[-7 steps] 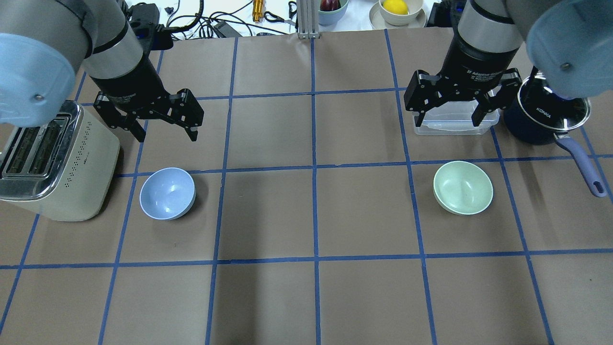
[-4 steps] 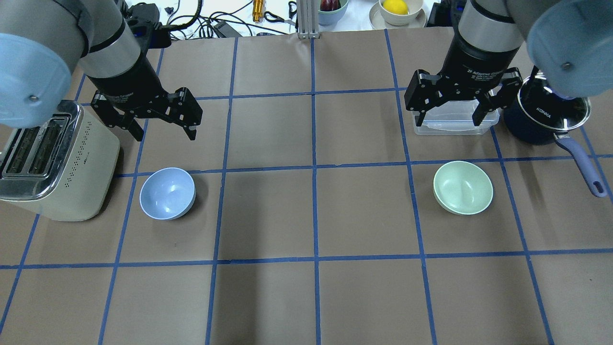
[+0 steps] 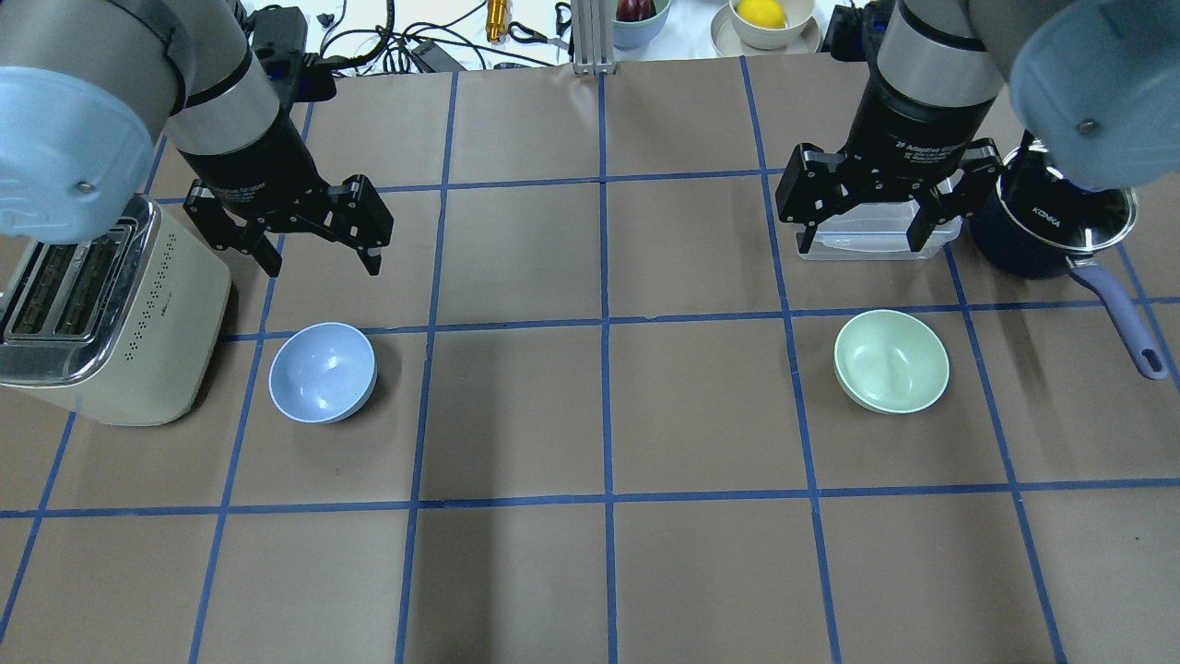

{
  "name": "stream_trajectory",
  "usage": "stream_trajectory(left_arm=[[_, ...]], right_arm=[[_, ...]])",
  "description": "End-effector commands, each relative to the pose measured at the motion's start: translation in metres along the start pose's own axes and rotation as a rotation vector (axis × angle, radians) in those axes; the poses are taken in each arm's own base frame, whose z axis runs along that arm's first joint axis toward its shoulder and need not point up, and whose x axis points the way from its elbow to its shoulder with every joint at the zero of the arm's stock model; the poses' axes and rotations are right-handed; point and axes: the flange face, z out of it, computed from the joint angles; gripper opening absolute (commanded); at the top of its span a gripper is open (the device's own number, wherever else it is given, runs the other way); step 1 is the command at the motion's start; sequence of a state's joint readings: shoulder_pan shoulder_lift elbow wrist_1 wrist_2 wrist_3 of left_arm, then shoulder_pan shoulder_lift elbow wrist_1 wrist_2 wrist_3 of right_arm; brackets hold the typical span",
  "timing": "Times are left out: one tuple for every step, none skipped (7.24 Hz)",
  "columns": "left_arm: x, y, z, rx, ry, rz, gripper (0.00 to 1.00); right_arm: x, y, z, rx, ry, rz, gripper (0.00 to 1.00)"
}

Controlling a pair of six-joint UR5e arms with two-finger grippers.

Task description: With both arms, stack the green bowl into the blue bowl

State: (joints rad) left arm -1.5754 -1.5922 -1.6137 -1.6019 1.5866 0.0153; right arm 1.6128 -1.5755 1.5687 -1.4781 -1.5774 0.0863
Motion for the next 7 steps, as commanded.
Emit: stream_trajectory(left_arm=[[0.0002,0.0,0.0008,-0.001,0.002,-0.005,1.0],[0.0004,0.0006,0.0001,0.0,0.003,-0.005,1.0],[0.0003,0.0016,-0.0013,0.003,0.003,-0.005,1.0],[0.0003,0.0016,-0.0013,0.003,0.003,-0.006,1.0],[0.0003,0.0016,-0.0013,0.003,0.003,-0.006,1.0],[0.0003,0.0021,-0.002,0.005,0.003,-0.006,1.0],[0.0004,0.0023,-0.0013,0.003,0.003,-0.006,1.0]], right_arm=[[-0.0003,0.0002,0.0004,-0.001,0.001,-0.001,1.0],[0.0,0.0004,0.0005,-0.003,0.004,-0.001,1.0],[0.0004,0.0002,0.0004,-0.001,0.009,-0.001,1.0],[0.0004,-0.0004,0.0011,-0.002,0.009,-0.001,1.0],[0.0004,-0.0004,0.0011,-0.002,0.009,-0.001,1.0],[0.0004,-0.0006,0.0002,0.001,0.009,-0.001,1.0],[0.0005,-0.0006,0.0002,0.001,0.01,-0.001,1.0]])
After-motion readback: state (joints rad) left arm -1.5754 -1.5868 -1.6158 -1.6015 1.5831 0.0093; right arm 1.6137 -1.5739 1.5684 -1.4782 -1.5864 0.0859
